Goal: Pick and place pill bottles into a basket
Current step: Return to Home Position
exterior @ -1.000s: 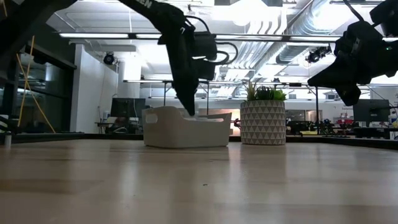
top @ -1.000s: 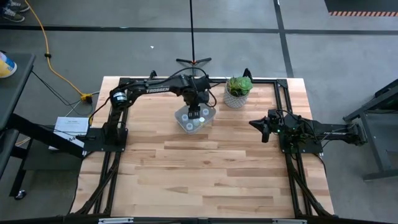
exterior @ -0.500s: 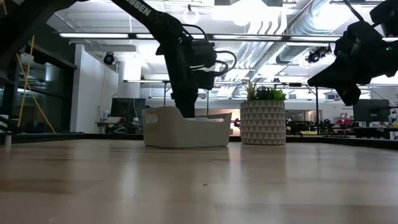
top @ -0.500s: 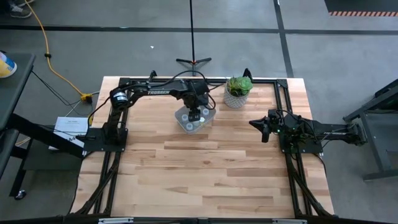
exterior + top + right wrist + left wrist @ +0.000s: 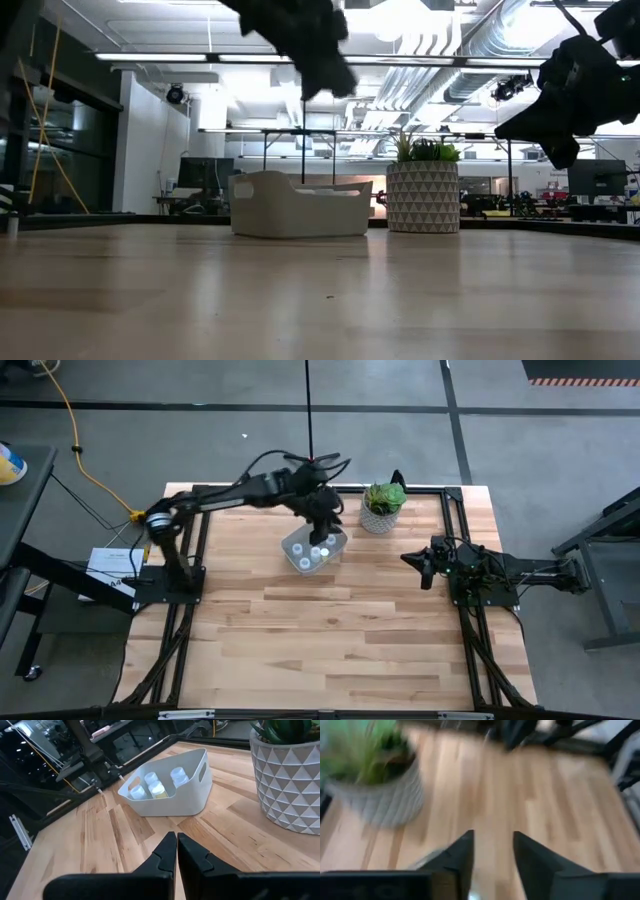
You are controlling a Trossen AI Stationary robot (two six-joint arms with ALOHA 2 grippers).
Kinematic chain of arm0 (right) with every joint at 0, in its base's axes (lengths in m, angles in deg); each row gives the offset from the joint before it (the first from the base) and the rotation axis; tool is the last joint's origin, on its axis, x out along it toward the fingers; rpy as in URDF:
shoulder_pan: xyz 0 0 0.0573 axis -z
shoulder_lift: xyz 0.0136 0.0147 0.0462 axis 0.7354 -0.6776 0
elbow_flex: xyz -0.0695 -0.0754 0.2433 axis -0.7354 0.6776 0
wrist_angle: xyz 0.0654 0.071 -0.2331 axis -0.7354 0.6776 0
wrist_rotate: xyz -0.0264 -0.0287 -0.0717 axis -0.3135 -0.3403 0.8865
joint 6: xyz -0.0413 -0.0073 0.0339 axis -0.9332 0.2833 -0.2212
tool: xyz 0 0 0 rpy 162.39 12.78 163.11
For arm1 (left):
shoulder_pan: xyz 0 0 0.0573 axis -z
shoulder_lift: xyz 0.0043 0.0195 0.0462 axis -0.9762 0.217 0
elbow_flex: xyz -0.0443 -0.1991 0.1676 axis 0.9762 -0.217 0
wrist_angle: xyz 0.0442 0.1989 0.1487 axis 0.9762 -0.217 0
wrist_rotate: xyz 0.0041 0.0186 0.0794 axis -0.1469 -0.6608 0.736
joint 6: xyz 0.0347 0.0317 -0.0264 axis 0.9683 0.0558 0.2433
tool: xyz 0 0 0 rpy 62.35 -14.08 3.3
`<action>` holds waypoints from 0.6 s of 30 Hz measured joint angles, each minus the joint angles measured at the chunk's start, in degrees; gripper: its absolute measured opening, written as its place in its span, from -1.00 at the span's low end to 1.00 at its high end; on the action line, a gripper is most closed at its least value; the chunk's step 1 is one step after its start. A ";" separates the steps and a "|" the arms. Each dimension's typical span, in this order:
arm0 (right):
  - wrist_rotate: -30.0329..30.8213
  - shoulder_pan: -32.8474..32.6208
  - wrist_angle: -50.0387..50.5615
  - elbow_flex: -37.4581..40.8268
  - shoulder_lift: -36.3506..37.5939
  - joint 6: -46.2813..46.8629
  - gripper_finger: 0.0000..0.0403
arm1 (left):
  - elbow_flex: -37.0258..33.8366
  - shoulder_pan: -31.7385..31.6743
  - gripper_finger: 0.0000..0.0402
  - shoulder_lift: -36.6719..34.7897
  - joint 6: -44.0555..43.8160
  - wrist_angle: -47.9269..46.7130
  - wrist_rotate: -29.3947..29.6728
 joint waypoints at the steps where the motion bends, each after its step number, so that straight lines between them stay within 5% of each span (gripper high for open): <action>1: -0.17 0.01 0.00 0.00 -0.04 0.01 -0.97 | -2.09 0.90 -0.23 -2.00 -0.75 3.19 -0.02; 8: -1.58 0.02 -2.28 0.29 -0.02 -0.46 -0.97 | -24.75 7.72 -0.87 -21.79 -6.55 24.12 1.60; 14: -3.93 0.01 -10.89 0.24 0.01 -11.09 -0.97 | -50.00 9.47 -0.75 -44.88 -14.44 39.81 11.10; 18: -3.91 0.02 -13.70 0.20 0.03 -17.25 -0.99 | -62.68 10.03 -0.79 -60.56 -16.02 48.03 12.27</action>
